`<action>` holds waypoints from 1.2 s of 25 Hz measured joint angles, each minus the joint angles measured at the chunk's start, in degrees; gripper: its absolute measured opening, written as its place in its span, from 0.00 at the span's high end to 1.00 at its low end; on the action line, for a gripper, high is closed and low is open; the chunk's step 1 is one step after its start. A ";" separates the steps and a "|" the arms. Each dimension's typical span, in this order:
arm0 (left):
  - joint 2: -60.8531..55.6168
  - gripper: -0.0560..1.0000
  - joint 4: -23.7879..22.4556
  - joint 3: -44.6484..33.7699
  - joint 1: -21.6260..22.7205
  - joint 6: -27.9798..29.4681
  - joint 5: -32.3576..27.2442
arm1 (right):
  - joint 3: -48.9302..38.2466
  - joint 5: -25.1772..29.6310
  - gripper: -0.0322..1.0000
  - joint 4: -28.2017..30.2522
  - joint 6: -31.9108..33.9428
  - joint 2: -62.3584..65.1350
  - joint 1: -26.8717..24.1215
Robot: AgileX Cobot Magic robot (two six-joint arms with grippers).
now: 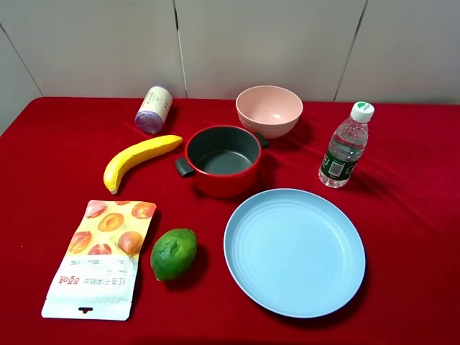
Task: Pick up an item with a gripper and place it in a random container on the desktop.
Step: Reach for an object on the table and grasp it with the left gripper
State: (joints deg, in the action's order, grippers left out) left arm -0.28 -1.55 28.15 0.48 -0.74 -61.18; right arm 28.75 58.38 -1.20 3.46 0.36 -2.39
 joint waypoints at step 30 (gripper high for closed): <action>0.00 0.01 -0.05 0.00 0.00 0.00 0.00 | 0.00 0.00 0.30 0.00 0.00 0.00 0.00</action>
State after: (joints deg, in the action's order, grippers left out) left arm -0.28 -1.60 28.15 0.48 -0.74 -61.18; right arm 28.75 58.38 -1.20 3.46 0.36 -2.39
